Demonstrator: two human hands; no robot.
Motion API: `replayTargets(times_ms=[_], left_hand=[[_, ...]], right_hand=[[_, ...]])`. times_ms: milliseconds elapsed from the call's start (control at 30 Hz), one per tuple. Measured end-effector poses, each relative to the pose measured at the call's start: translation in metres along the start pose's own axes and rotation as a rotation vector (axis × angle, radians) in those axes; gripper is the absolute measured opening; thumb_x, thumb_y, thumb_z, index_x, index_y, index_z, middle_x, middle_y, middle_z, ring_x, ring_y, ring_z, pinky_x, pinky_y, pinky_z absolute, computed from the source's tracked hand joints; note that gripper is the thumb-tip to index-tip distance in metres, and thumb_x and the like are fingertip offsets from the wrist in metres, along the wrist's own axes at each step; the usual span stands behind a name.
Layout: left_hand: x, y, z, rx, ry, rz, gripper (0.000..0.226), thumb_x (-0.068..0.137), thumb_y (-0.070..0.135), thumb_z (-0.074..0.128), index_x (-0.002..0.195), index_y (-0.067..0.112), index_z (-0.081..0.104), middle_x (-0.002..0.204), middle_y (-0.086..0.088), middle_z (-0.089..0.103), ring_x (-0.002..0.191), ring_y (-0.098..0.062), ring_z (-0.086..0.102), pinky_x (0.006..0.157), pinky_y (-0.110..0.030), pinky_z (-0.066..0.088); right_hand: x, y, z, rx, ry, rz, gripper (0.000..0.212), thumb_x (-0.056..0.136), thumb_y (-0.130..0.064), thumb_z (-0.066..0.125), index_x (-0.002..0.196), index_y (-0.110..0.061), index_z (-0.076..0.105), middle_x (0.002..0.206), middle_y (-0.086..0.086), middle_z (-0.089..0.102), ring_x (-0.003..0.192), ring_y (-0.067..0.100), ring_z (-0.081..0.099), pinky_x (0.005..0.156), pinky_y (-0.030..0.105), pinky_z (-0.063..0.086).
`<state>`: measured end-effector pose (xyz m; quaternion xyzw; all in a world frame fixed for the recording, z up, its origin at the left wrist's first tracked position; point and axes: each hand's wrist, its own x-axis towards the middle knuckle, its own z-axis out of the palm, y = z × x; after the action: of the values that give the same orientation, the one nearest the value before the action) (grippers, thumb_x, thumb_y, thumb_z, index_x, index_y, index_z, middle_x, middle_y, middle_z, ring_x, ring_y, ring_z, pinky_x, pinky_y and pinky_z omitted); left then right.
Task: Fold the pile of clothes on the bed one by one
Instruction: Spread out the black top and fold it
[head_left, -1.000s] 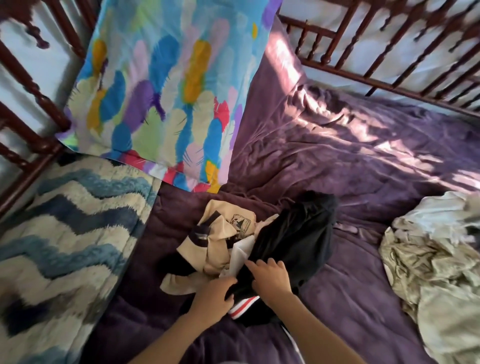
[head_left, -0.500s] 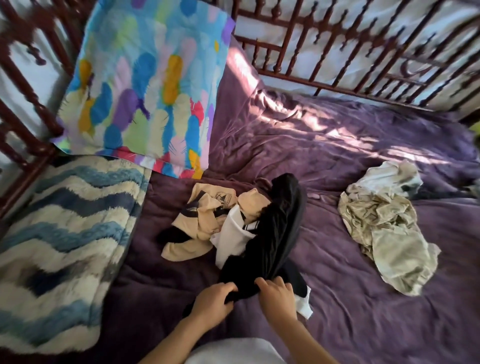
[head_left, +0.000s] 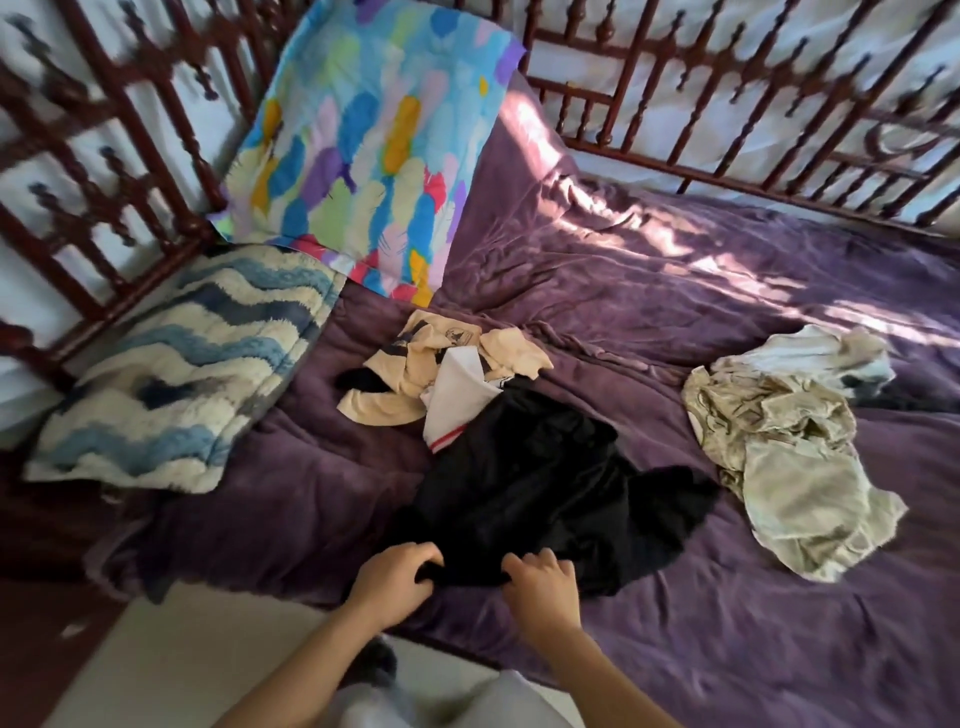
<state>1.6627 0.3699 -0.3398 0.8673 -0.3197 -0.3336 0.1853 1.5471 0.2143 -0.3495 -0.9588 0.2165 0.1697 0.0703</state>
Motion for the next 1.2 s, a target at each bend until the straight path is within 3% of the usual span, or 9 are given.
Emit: replayTargets(times_ms=[167, 267, 367, 533, 667, 800, 900, 1033, 1200], left_hand=[[-0.020, 0.054, 0.021, 0.027, 0.093, 0.030, 0.028, 0.088, 0.021, 0.055, 0.116, 0.024, 0.058, 0.112, 0.007, 0.058, 0.106, -0.013, 0.055, 0.082, -0.025, 0.040], [-0.025, 0.081, 0.015, 0.059, 0.162, 0.075, 0.027, 0.088, 0.021, 0.056, 0.114, 0.022, 0.059, 0.105, 0.006, 0.057, 0.103, -0.015, 0.056, 0.079, -0.025, 0.039], [-0.027, 0.097, -0.004, 0.098, 0.194, 0.132, 0.025, 0.088, 0.020, 0.056, 0.113, 0.021, 0.059, 0.102, 0.007, 0.054, 0.102, -0.014, 0.055, 0.077, -0.025, 0.039], [-0.028, 0.114, -0.046, 0.104, 0.231, 0.204, 0.020, 0.084, 0.012, 0.059, 0.103, 0.017, 0.060, 0.095, 0.010, 0.051, 0.097, -0.014, 0.055, 0.074, -0.025, 0.040], [-0.027, 0.138, -0.094, 0.046, 0.339, 0.298, 0.019, 0.080, 0.004, 0.060, 0.091, 0.018, 0.059, 0.093, 0.005, 0.058, 0.090, -0.012, 0.054, 0.081, -0.028, 0.044], [-0.030, 0.179, -0.159, 0.008, 0.536, 0.487, 0.017, 0.077, -0.003, 0.062, 0.091, 0.006, 0.063, 0.089, 0.001, 0.061, 0.088, -0.021, 0.060, 0.081, -0.032, 0.047], [-0.044, 0.215, -0.212, 0.007, 0.682, 0.591, 0.018, 0.077, -0.007, 0.059, 0.091, 0.003, 0.063, 0.085, -0.001, 0.059, 0.083, -0.018, 0.057, 0.073, -0.022, 0.040], [-0.068, 0.253, -0.269, -0.044, 0.879, 0.729, 0.021, 0.076, -0.011, 0.057, 0.092, 0.000, 0.064, 0.085, -0.004, 0.060, 0.083, -0.015, 0.056, 0.072, -0.013, 0.038], [-0.098, 0.286, -0.316, -0.032, 1.026, 0.855, 0.023, 0.074, -0.010, 0.057, 0.094, 0.000, 0.064, 0.086, -0.003, 0.061, 0.082, -0.012, 0.055, 0.070, 0.000, 0.034]], right_hand=[[-0.042, 0.058, -0.002, 0.032, 0.102, 0.023, 0.042, 0.030, -0.046, 0.091, 0.055, -0.028, 0.062, 0.063, -0.004, 0.056, 0.058, 0.018, 0.059, 0.044, 0.027, 0.045], [-0.053, 0.072, -0.016, 0.175, 0.167, 0.033, 0.024, 0.070, -0.032, 0.078, 0.086, -0.015, 0.070, 0.102, 0.004, 0.063, 0.099, 0.029, 0.058, 0.074, 0.040, 0.047], [-0.053, 0.077, -0.026, 0.310, 0.250, 0.017, 0.025, 0.091, -0.026, 0.056, 0.112, -0.013, 0.061, 0.129, -0.003, 0.052, 0.127, 0.022, 0.038, 0.094, 0.034, 0.032], [-0.047, 0.085, -0.077, 0.573, 0.383, 0.101, 0.010, 0.086, -0.017, 0.061, 0.095, -0.014, 0.061, 0.101, 0.008, 0.064, 0.100, 0.027, 0.056, 0.088, 0.032, 0.035], [-0.037, 0.095, -0.152, 0.660, 0.564, 0.069, 0.012, 0.079, -0.008, 0.065, 0.077, -0.017, 0.057, 0.074, -0.001, 0.058, 0.075, 0.020, 0.056, 0.072, 0.029, 0.035], [-0.037, 0.099, -0.243, 0.665, 0.704, 0.062, 0.007, 0.084, -0.009, 0.062, 0.088, -0.005, 0.062, 0.080, 0.004, 0.060, 0.076, 0.018, 0.052, 0.066, 0.024, 0.031], [-0.049, 0.097, -0.309, 0.682, 0.857, 0.008, 0.010, 0.085, -0.009, 0.061, 0.093, -0.003, 0.062, 0.081, 0.002, 0.057, 0.079, 0.018, 0.052, 0.069, 0.024, 0.035], [-0.072, 0.094, -0.377, 0.668, 1.041, -0.047, 0.018, 0.086, -0.010, 0.061, 0.073, -0.012, 0.049, 0.067, 0.001, 0.049, 0.072, 0.017, 0.046, 0.061, 0.025, 0.029], [-0.090, 0.090, -0.429, 0.729, 1.228, -0.089, 0.012, 0.084, -0.010, 0.063, 0.079, -0.009, 0.053, 0.062, 0.000, 0.046, 0.065, 0.015, 0.044, 0.053, 0.023, 0.030]])
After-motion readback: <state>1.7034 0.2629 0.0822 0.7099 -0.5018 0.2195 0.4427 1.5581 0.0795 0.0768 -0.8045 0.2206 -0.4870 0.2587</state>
